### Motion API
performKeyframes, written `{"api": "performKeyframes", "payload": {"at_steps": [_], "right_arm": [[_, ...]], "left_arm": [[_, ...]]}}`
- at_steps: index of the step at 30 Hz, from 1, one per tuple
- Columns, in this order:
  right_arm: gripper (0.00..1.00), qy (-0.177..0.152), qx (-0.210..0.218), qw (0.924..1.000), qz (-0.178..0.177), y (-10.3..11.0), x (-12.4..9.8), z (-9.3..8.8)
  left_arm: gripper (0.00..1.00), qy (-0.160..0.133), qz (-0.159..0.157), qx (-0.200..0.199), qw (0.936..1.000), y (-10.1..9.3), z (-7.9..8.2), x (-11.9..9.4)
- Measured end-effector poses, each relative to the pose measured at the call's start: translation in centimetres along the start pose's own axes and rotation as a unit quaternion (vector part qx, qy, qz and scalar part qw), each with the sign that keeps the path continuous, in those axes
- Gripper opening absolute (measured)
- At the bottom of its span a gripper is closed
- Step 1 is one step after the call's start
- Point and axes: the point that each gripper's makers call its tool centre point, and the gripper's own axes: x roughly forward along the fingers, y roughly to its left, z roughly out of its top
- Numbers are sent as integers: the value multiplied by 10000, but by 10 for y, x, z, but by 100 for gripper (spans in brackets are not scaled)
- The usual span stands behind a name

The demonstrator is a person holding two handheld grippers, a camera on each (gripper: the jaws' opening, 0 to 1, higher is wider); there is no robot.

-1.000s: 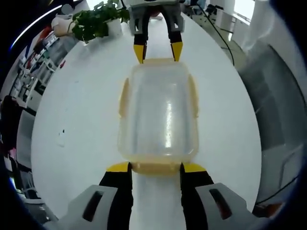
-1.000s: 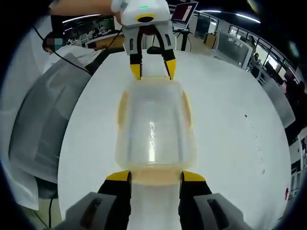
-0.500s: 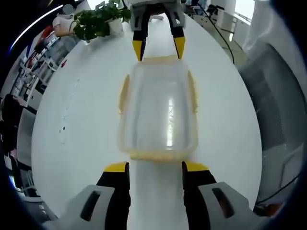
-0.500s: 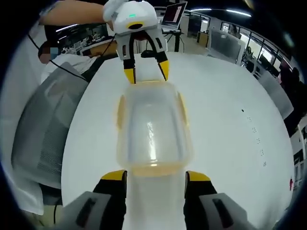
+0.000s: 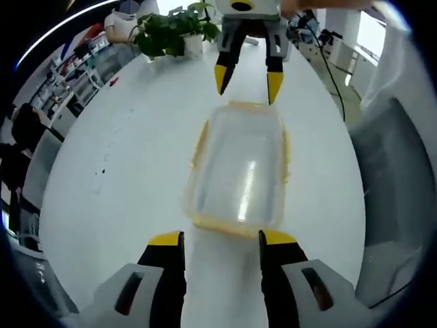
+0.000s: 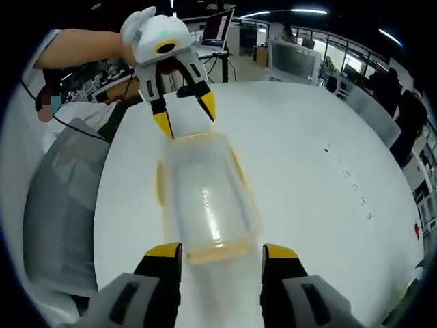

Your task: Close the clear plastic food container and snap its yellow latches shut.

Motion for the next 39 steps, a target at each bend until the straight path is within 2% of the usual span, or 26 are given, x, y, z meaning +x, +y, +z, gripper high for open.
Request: {"api": "performKeyframes", "payload": {"at_steps": [3, 6, 10, 14, 16, 18, 20, 23, 25, 27, 29, 31, 33, 35, 38, 39], "right_arm": [[45, 19, 97, 9999, -120, 1, 2, 2], [46, -99, 352, 9991, -193, 1, 3, 7], [45, -223, 727, 9968, -263, 0, 4, 12], [44, -270, 1151, 9921, -414, -3, 4, 12], [44, -349, 1207, 9912, -415, -4, 5, 14], [43, -270, 1399, 9885, -507, -4, 4, 10], [45, -414, 1646, 9839, -565, -5, 5, 13], [44, -341, 1802, 9806, -685, -8, 6, 7], [45, -449, 1940, 9774, -716, -7, 7, 8], [45, -413, 2026, 9753, -778, -9, 7, 5], [45, -425, 2043, 9733, -955, -13, 6, 3], [46, -580, 2327, 9660, -970, -13, 6, 5], [46, -577, 2384, 9645, -982, -13, 6, 3], [46, -596, 2474, 9616, -1025, -13, 7, 2], [47, -737, 2848, 9507, -982, -13, 9, 2], [48, -891, 2933, 9478, -880, -10, 10, 7]], "left_arm": [[45, 122, -23, -143, 9998, -4, -3, 5], [42, 116, 139, -223, 9996, -1, -3, 4], [43, 66, 129, -633, 9979, -1, -4, 2], [41, -6, 108, -751, 9971, -1, -5, -2], [41, -39, 102, -809, 9967, -1, -5, -4], [42, -73, 128, -883, 9960, 0, -4, -6], [42, -148, 164, -1063, 9941, 2, -2, -8], [43, -125, 300, -1404, 9896, 7, -2, -10], [44, -330, 331, -1708, 9842, 8, 4, -9], [43, -305, 331, -1920, 9804, 7, 3, -7], [45, -421, 435, -2105, 9757, 7, 6, -6], [45, -460, 581, -2367, 9687, 10, 5, -4], [45, -480, 568, -2434, 9671, 8, 5, -1], [47, -500, 569, -2673, 9606, 5, 4, 2], [45, -559, 574, -3042, 9493, 2, 4, 4], [45, -562, 621, -3095, 9472, 2, 3, 6]]}}
